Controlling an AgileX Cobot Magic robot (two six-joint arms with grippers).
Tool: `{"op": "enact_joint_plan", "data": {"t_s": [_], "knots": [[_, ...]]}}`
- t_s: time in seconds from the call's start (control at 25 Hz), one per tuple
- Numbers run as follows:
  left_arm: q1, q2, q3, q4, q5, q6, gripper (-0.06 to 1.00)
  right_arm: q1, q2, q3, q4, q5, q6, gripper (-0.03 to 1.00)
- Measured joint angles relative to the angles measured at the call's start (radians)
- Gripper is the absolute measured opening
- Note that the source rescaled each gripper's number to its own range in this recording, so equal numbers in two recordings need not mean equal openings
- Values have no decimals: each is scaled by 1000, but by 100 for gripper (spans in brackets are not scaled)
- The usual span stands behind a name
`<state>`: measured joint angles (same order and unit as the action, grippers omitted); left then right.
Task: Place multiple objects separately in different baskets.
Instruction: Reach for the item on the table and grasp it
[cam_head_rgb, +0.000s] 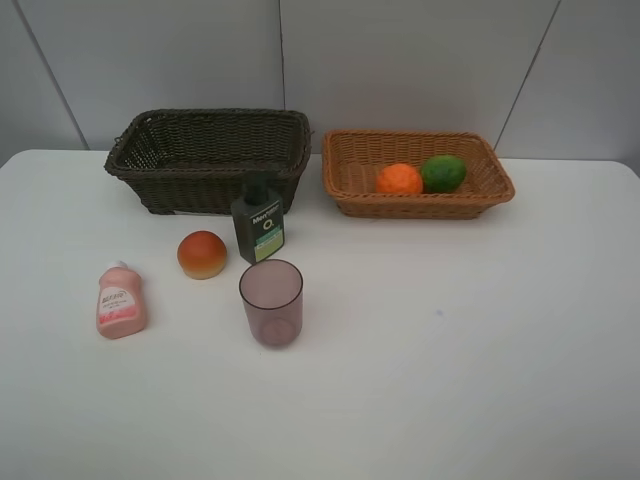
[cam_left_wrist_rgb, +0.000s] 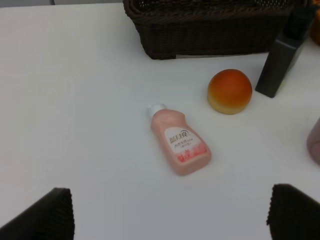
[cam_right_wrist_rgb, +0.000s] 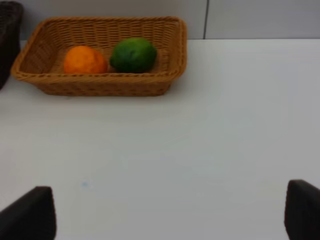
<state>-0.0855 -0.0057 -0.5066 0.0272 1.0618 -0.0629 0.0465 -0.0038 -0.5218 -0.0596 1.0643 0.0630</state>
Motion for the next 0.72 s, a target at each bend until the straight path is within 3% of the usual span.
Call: {"op": "enact_joint_plan", "data": {"t_s": [0.16,0.72], "knots": [[0,0,0,0,0,0,100,-51,0,0,0,0,0,97],[0,0,0,0,0,0,100,-52,0,0,0,-1,0,97]]}}
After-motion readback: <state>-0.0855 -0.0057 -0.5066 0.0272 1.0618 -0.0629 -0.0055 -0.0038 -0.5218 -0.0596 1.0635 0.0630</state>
